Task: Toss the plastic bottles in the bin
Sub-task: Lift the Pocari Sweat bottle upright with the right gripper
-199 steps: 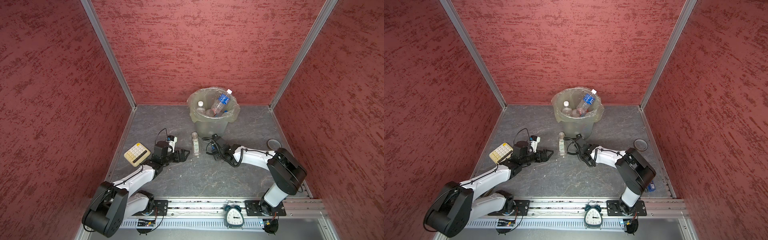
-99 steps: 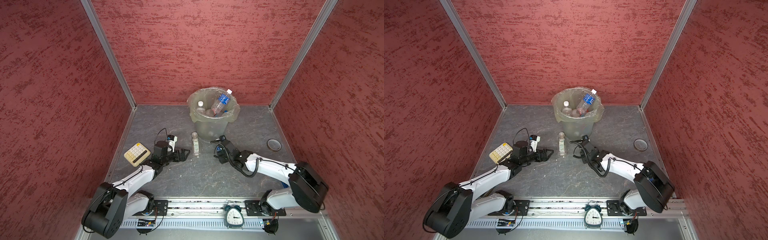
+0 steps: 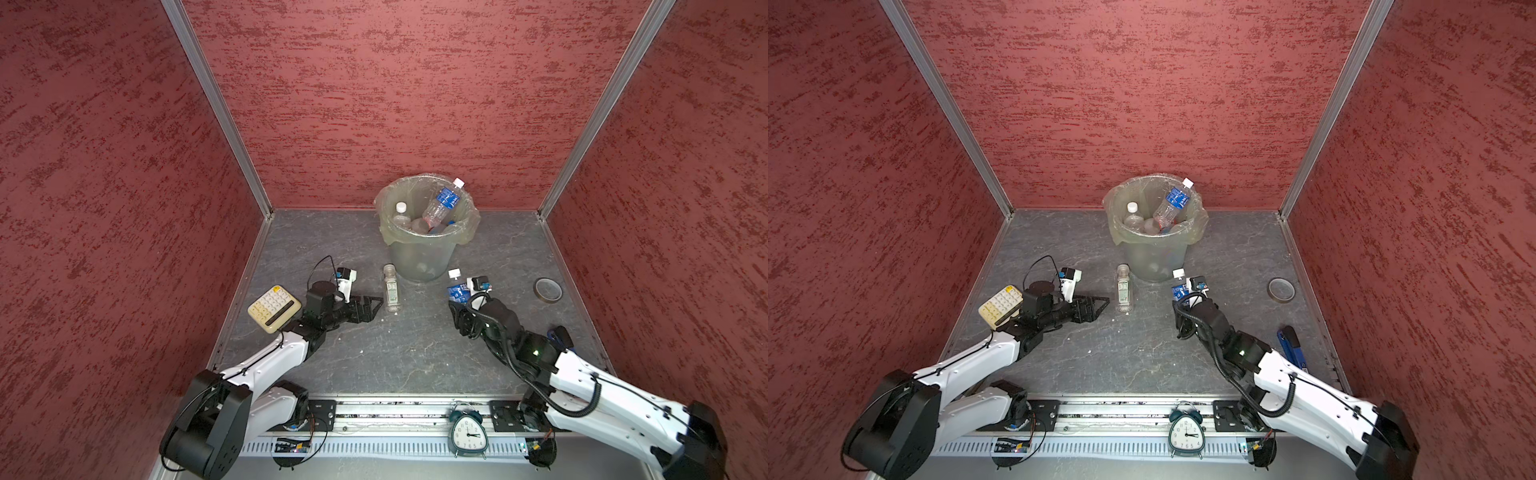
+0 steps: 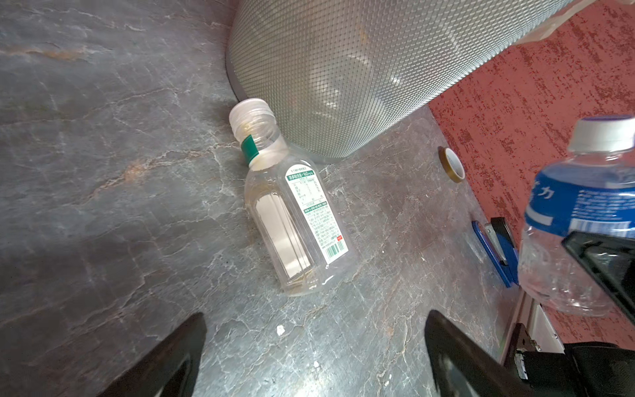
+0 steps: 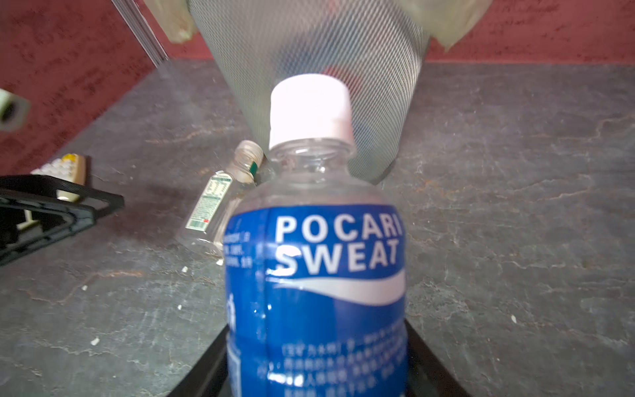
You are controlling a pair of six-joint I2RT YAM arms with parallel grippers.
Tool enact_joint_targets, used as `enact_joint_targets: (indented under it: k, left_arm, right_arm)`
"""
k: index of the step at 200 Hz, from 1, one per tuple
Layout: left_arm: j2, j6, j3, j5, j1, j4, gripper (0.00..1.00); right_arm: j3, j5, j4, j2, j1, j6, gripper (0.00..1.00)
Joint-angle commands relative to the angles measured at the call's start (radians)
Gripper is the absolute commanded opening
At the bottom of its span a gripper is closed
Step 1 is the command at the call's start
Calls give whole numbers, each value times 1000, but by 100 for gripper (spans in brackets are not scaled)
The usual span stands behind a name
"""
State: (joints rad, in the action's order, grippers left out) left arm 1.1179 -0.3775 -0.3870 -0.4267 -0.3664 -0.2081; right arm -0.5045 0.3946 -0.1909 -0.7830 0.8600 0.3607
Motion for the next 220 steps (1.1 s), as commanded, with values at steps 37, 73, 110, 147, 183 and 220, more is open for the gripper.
enact_joint_targets:
  k: [37,73,110,147,183,220]
  left_arm:
    - [2,22,0,-9,-39,-27,99]
    - [-2,31,-3,1,-56,-19,99]
    - [-1,37,-6,2,-67,-17,99]
    - [-9,41,-8,3,-74,-13,99]
    - [-4,44,-13,0,-73,-14,99]
    - [-12,45,-13,1,-73,-2,99]
  right_arm:
    - [30,123,79,232,93,-55,43]
    - [3,127,79,310,108,-82,43]
    - [-67,135,80,304,111,-112,43]
    - [-228,147,115,163,110,-174,47]
    - [-510,137,193,-148,67,-316,52]
    - [-944,-51,174,-602,-192,-320,55]
